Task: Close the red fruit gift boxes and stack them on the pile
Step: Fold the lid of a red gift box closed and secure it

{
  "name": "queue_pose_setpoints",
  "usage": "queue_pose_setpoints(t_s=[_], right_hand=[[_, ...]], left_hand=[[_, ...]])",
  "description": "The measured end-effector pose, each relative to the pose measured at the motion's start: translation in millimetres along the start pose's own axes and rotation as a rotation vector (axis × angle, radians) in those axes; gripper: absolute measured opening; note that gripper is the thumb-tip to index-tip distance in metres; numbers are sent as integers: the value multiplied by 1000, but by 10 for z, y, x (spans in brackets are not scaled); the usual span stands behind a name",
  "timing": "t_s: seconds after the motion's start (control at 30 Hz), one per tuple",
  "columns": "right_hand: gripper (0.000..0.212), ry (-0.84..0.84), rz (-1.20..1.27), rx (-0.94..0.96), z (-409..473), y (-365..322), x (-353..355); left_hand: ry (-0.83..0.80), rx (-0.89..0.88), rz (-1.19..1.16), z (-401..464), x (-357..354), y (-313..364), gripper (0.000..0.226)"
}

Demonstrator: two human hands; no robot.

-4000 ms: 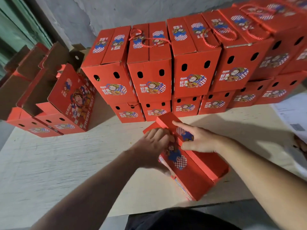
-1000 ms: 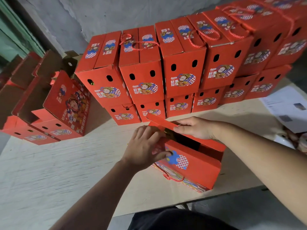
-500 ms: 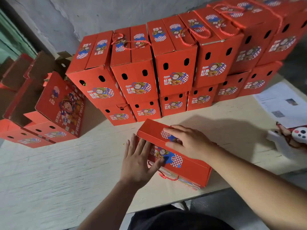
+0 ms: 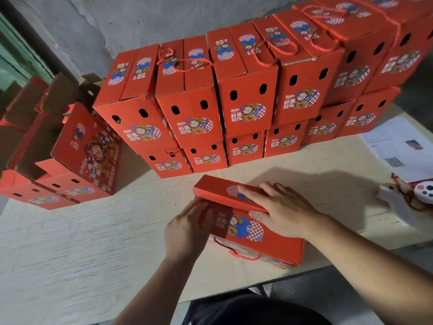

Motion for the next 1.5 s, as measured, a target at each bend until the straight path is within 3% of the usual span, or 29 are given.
queue_pose_setpoints(t_s=[0.13, 0.2, 0.23, 0.3, 0.37, 0.6, 0.77, 0.93, 1.07, 1.13, 1.23, 1.4, 1.5], right_hand=[[66, 0, -177, 65, -43, 73, 24], [69, -32, -237, 52, -38, 96, -13], [70, -37, -257, 41, -30, 98, -31], [73, -33, -284, 16, -18, 96, -48], [74, -31, -260, 5, -5, 87, -33], [77, -28, -226, 13, -12, 46, -38], [80, -73, -240, -4, 6, 35, -33], [83, -118, -98, -46, -32, 148, 70], [84, -41, -98, -152, -124, 201, 71], [88, 10, -245, -201, -134, 153, -55], [87, 85, -248, -173, -118, 150, -120], [92, 94, -203, -138, -139, 153, -45], [77, 301, -174, -134, -355, -131, 24]], left_hand=[[58, 97, -51, -110, 101, -196, 37], [82, -8, -2, 41, 156, -236, 44], [28, -114, 30, 158, 141, -195, 54], [-303, -259, 81, 428, -42, -95, 93], [-549, -221, 112, 590, -213, -62, 102], [-517, -170, 166, 568, -326, -136, 100], [-591, -177, 324, 581, -296, -32, 105], [-641, -271, 532, 717, -78, 117, 109], [-630, -333, 584, 830, -47, 203, 95], [-658, -311, 473, 731, -180, 179, 89], [-663, -271, 284, 668, -265, 129, 95], [-676, -273, 368, 691, -263, 180, 104], [-679, -297, 438, 691, -243, 188, 106]])
Point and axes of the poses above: each hand's wrist, its own z-axis towards the middle knuckle, its own x-axis out of the back of the hand, y = z × x, the point moved 6 cm from there along z, towards the middle knuckle, and after that the axes turned 14 degrees about -y, right-handed, at the moved point
